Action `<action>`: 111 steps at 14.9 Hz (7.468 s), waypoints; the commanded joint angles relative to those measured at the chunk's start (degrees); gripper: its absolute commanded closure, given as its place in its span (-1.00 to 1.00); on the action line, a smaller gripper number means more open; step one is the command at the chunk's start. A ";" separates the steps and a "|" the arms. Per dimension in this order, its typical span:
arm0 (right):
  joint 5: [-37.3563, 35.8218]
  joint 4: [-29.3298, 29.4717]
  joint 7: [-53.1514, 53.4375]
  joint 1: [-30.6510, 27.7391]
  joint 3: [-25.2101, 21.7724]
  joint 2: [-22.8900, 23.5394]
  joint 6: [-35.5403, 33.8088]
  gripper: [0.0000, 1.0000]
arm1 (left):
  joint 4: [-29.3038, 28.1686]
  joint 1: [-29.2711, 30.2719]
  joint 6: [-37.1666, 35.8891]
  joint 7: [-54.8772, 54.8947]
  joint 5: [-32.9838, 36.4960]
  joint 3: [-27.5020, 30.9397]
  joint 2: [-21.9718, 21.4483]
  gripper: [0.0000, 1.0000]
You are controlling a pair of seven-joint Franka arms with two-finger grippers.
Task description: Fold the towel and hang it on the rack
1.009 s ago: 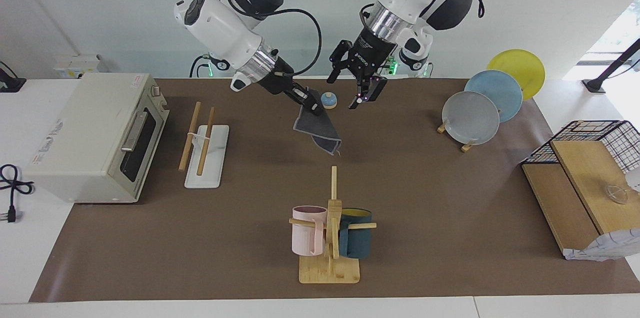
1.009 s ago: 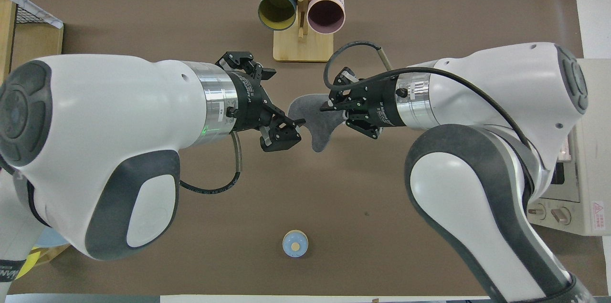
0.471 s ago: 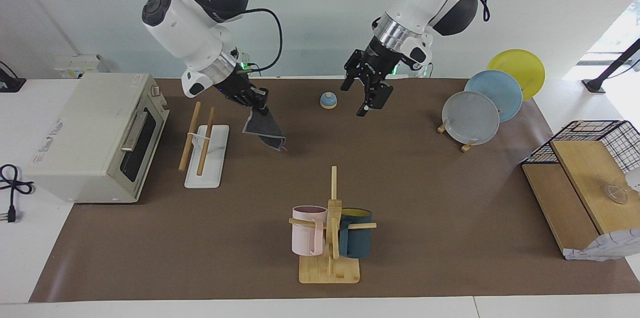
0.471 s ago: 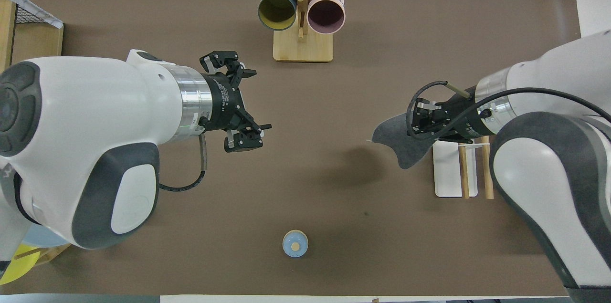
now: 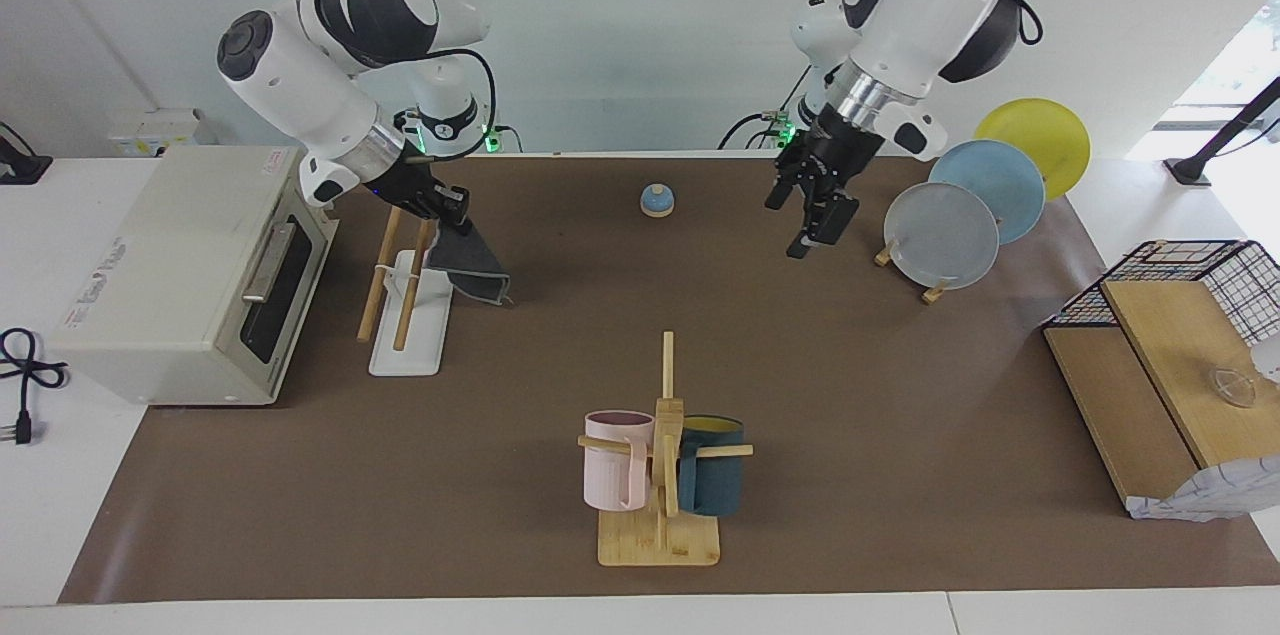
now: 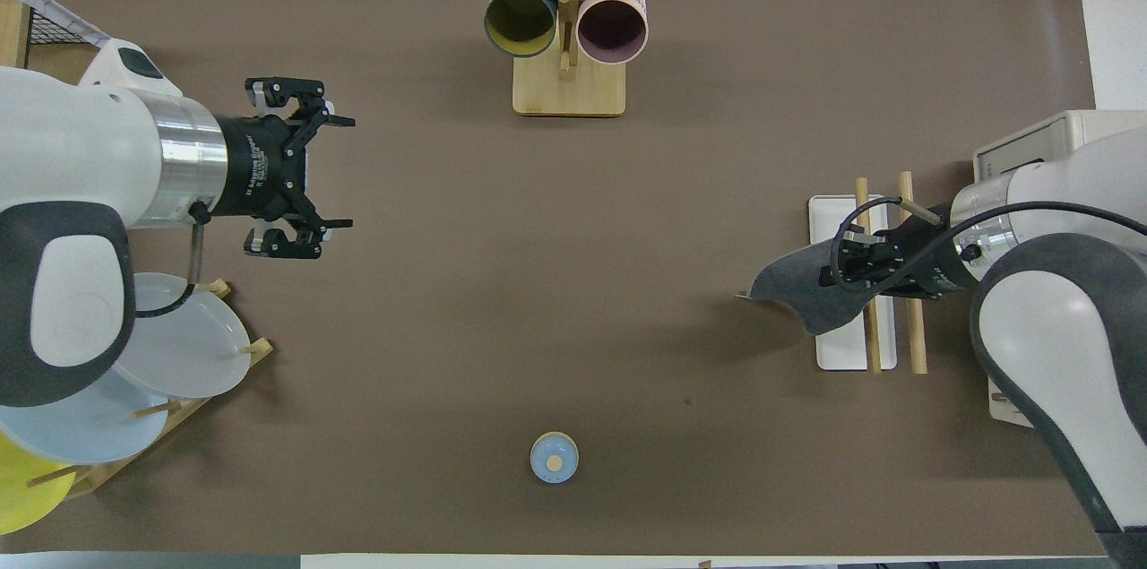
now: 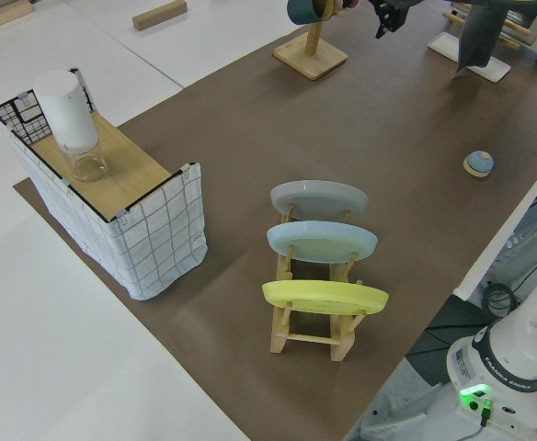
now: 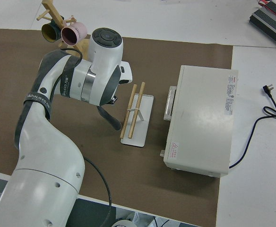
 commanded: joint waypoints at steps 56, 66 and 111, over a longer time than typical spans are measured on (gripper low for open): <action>-26.12 25.35 -29.38 -6.67 1.23 7.89 -15.20 -1.00 | 13.84 -17.31 -25.80 78.58 19.78 24.67 3.30 -1.00; -26.74 26.07 -28.59 -6.68 1.15 8.86 -16.88 -1.00 | 13.84 -17.31 -25.80 78.58 19.78 24.67 3.30 -1.00; -26.04 25.63 -21.20 0.53 -8.34 5.08 -18.20 -1.00 | 13.84 -17.31 -25.89 78.58 19.78 24.67 3.30 -1.00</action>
